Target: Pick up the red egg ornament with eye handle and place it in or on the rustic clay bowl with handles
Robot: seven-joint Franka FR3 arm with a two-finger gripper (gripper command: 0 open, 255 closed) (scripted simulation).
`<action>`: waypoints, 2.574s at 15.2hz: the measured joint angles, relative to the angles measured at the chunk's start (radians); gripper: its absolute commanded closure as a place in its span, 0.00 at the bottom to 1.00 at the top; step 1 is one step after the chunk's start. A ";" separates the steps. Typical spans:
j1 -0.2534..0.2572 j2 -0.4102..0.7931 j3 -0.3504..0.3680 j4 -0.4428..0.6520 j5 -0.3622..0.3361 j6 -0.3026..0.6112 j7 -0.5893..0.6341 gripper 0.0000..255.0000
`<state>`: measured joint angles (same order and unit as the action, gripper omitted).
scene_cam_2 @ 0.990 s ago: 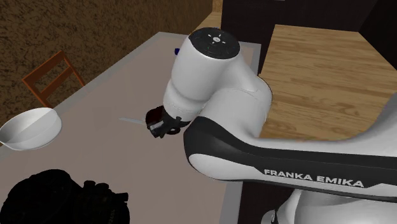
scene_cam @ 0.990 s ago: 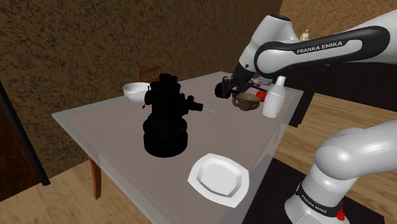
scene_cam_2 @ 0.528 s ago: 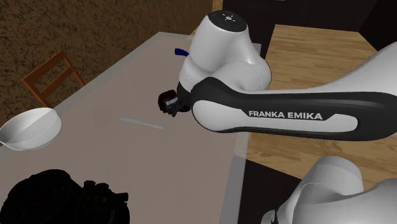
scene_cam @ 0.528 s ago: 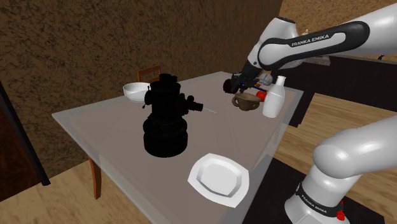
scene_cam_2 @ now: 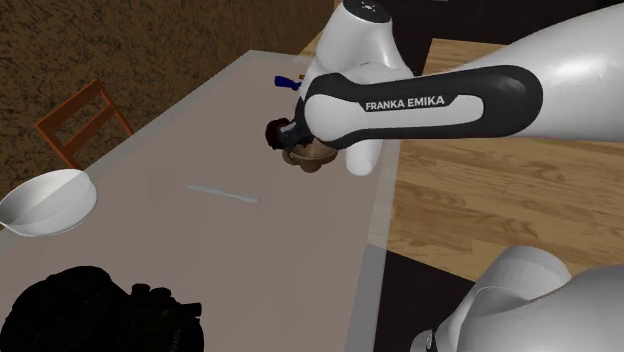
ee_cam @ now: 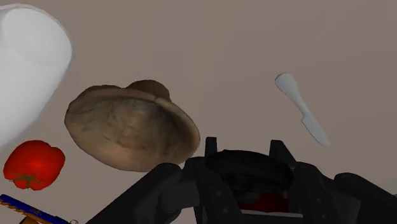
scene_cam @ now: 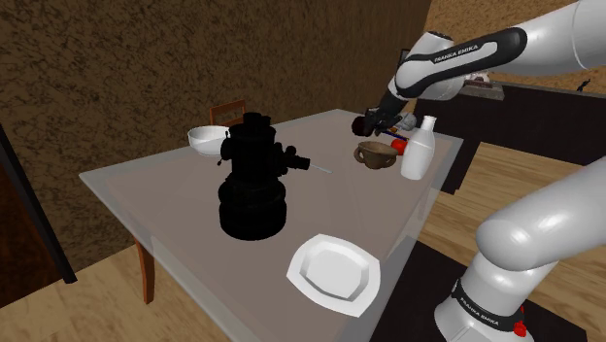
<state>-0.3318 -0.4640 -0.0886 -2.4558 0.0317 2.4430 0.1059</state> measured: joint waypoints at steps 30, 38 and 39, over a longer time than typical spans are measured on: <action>-0.008 0.499 -0.260 0.529 0.212 -0.292 -0.453 0.00; -0.010 0.580 -0.256 0.572 0.242 -0.332 -0.487 0.00; -0.010 0.581 -0.255 0.570 0.243 -0.328 -0.488 0.00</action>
<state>-0.3420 0.1174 -0.3440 -1.8863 0.2744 2.1145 -0.3824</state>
